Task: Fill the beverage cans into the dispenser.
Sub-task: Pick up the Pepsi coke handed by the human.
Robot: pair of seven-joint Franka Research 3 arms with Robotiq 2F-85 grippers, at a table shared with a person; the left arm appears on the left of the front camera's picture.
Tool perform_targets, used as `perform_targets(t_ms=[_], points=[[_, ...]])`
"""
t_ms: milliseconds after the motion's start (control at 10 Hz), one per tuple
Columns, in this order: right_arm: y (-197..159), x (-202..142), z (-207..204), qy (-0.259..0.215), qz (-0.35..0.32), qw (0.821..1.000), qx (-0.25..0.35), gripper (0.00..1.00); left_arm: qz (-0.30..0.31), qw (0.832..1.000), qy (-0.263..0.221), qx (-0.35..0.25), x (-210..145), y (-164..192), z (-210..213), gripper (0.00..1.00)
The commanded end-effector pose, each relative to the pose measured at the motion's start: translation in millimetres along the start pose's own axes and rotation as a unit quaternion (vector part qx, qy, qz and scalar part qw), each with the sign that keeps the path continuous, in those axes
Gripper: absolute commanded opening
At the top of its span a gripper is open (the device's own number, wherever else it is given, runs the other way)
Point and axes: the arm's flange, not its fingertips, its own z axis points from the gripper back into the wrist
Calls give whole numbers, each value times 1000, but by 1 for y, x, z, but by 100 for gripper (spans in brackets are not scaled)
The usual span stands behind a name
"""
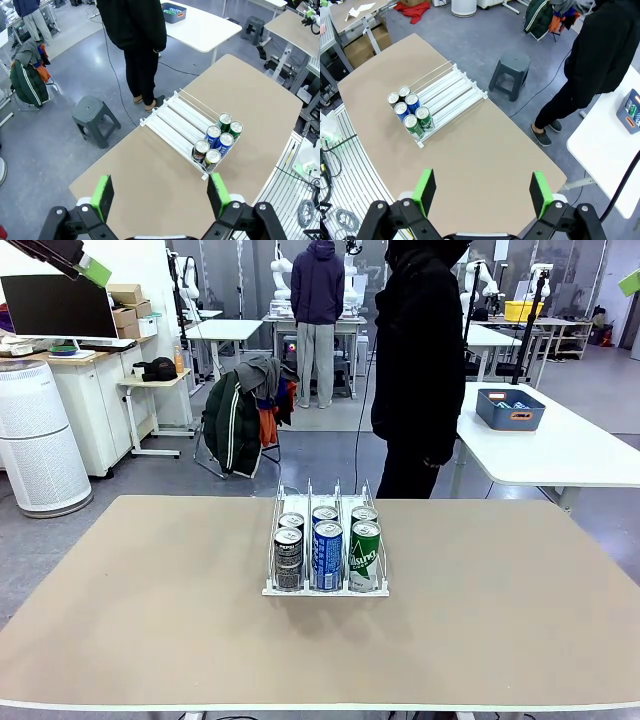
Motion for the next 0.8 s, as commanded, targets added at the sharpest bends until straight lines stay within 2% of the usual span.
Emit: perform_targets(t_ms=[0, 600, 700], points=[[2, 0, -1, -5, 1, 1000, 3, 100, -8, 1000, 20, -20, 10, -4, 1, 100], [2, 0, -1, -5, 1, 1000, 3, 100, -31, 998, 38, -46, 19, -9, 0, 100], [2, 0, -1, -5, 1, 1000, 3, 100, -19, 999, 29, -30, 18, -12, 0, 100]])
